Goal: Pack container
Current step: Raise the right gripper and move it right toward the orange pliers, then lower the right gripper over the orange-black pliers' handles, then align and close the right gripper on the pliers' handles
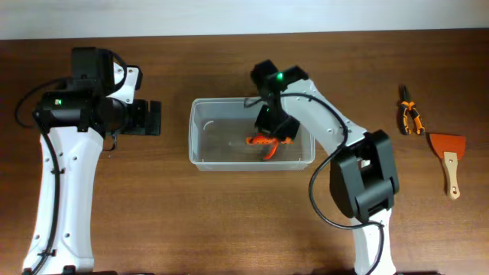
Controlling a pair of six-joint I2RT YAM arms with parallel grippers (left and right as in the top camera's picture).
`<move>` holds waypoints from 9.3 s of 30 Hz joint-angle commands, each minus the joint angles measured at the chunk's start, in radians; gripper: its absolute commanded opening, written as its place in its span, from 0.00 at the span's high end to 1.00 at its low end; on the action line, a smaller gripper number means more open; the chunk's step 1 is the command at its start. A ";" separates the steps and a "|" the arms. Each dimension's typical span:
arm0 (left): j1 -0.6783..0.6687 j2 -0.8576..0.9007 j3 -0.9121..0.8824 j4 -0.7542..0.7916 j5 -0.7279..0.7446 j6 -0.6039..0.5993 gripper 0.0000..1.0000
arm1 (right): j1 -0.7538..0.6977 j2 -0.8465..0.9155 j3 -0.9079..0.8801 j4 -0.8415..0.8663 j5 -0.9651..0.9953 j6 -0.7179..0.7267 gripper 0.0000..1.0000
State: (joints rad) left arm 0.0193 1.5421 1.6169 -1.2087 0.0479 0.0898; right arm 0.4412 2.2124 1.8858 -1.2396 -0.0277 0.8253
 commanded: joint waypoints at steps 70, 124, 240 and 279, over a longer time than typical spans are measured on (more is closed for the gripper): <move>0.003 0.001 0.018 0.000 -0.003 0.002 0.01 | -0.784 0.220 0.682 -0.368 0.035 -1.034 0.01; 0.003 0.001 0.018 0.000 -0.003 0.002 0.01 | -0.789 0.254 0.266 -0.027 0.023 -0.978 0.01; 0.003 0.001 0.018 0.000 -0.003 0.002 0.01 | -0.817 0.304 0.266 0.036 0.052 -0.891 0.49; 0.003 0.001 0.018 0.000 -0.003 0.002 0.01 | -0.845 0.304 0.266 0.042 0.092 -0.876 0.70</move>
State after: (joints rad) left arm 0.0193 1.5429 1.6169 -1.2091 0.0479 0.0898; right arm -0.3843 2.4958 2.1555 -1.1950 0.0376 -0.0559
